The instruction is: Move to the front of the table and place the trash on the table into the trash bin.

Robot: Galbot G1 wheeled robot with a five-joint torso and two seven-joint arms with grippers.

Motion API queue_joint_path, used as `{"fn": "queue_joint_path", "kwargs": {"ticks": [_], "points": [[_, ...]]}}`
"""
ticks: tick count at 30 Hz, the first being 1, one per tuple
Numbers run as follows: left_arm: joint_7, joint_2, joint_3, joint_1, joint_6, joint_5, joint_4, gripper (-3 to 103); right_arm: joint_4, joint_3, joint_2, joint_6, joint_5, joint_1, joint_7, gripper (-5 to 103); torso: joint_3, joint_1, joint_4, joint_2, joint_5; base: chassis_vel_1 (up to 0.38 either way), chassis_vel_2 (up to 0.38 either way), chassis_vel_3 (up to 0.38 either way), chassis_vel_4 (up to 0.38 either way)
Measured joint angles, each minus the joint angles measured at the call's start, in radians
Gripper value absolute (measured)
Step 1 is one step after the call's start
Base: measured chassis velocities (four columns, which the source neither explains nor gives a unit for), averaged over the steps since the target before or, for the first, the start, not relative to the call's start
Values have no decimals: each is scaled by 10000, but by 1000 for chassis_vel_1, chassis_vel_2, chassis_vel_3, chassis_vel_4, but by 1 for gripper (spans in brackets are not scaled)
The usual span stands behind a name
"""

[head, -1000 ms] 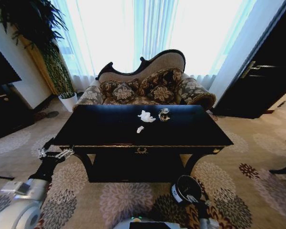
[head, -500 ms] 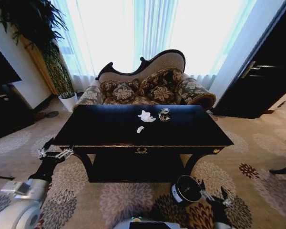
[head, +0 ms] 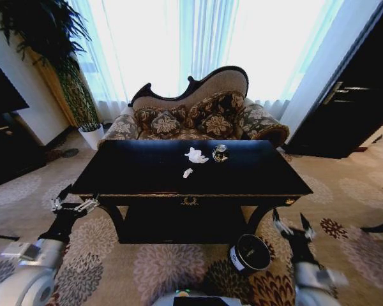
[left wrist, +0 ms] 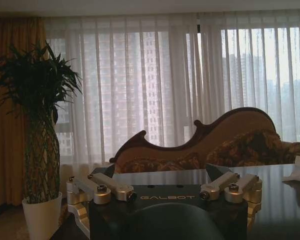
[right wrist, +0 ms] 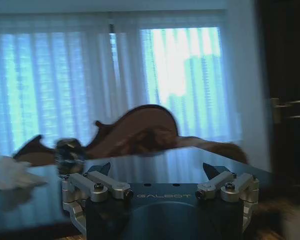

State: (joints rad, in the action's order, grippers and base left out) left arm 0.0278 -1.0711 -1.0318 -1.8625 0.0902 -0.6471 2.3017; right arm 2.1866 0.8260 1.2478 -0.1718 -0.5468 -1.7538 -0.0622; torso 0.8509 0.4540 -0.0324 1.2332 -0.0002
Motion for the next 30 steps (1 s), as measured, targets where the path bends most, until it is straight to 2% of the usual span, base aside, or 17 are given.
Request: {"fn": "queue_joint_path", "kwargs": {"ticks": [1,5,7,8,12,13,16,18,19,23,30], "points": [[0,0,0,0,0,0,0,100,0,0,0,0,0,0,0,100,0,0,0,0,0,0,0,0,0],[0,1,0,0,0,0,0,100,286,-438,-1586,1161,-507,832,-313,100,0,0,-1,-1,-1,0,0,0,0],[0,0,0,-1,0,0,0,100,285,-495,-1787,1285,-598,961,-346,100,1,0,0,0,-1,0,0,0,0],[-2,0,0,0,0,0,0,100,160,-775,-2547,1675,-963,1511,-380,100,1,0,1,0,0,0,0,0,0],[0,1,1,0,-1,0,-1,100,-316,-1587,-3542,2418,-1915,2718,-621,100,1,0,-1,0,0,0,0,0,0],[0,1,1,0,-1,0,-1,100,-316,-1587,-3542,2418,-1915,2718,-621,100,1,0,-1,0,0,0,0,0,0],[1,1,2,0,0,-1,-1,100,-1498,-3173,-4482,2901,-2734,4587,-941,100,1,0,-1,0,2,0,0,0,0],[-5,0,1,-1,2,0,-1,100,-2163,-4100,-4813,3031,-2952,5733,-1060,100,2,1,-1,-2,3,0,0,0,0],[-5,0,1,-1,2,0,-1,100,-2163,-4100,-4813,3031,-2952,5733,-1060,100,2,1,-1,-2,3,0,0,0,0],[-2,1,1,0,3,0,-2,100,-3049,-5832,-5049,3163,-3000,7698,-1179,100,1,1,2,-2,1,0,0,0,0],[-2,0,1,-1,2,-1,-1,100,-3751,-7150,-5025,3219,-2805,9230,-1195,100,1,0,-1,-1,0,0,0,0,0]]}}
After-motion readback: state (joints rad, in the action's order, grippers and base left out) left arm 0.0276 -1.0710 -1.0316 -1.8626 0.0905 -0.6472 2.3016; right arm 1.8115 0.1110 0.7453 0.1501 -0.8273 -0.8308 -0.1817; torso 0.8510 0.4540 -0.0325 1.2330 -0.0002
